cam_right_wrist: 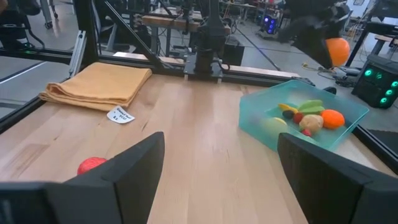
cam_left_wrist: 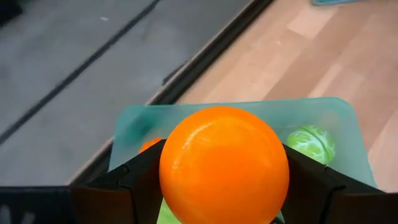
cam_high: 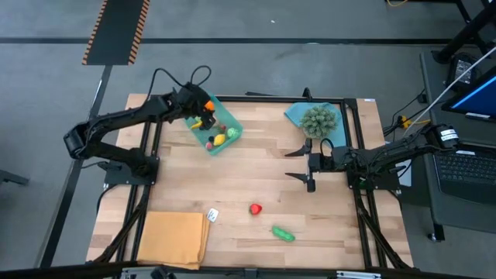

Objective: Pick and placing Produce into tupperware
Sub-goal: Put the orange into the blue bin

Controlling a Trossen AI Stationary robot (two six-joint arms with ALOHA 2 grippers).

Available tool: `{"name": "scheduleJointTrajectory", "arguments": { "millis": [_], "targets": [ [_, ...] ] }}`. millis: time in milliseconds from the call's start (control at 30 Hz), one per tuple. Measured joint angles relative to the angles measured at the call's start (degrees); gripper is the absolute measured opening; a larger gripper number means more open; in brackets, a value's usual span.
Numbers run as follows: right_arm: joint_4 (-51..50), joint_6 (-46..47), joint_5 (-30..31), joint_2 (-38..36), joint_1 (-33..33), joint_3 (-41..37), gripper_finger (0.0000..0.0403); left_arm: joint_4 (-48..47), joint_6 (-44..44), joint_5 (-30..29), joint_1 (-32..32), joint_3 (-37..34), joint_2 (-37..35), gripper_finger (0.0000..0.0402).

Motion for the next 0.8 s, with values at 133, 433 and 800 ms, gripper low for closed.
{"name": "scheduleJointTrajectory", "arguments": {
  "millis": [133, 433, 800],
  "targets": [
    [-0.2, 0.0, 0.0, 0.0, 0.0, 0.0, 0.0312, -0.2, 0.8, 1.4, 1.9, 0.1, 0.4, 0.0238],
    [-0.2, -0.2, 0.0, 0.0, 0.0, 0.0, 0.0312, 0.8, 3.0, 1.6, 3.9, 0.1, 8.1, 0.0238],
    [-0.2, -0.3, 0.0, 0.0, 0.0, 0.0, 0.0312, 9.6, 4.6, 5.3, 4.3, 0.1, 17.2, 0.0238]
  ]
}}
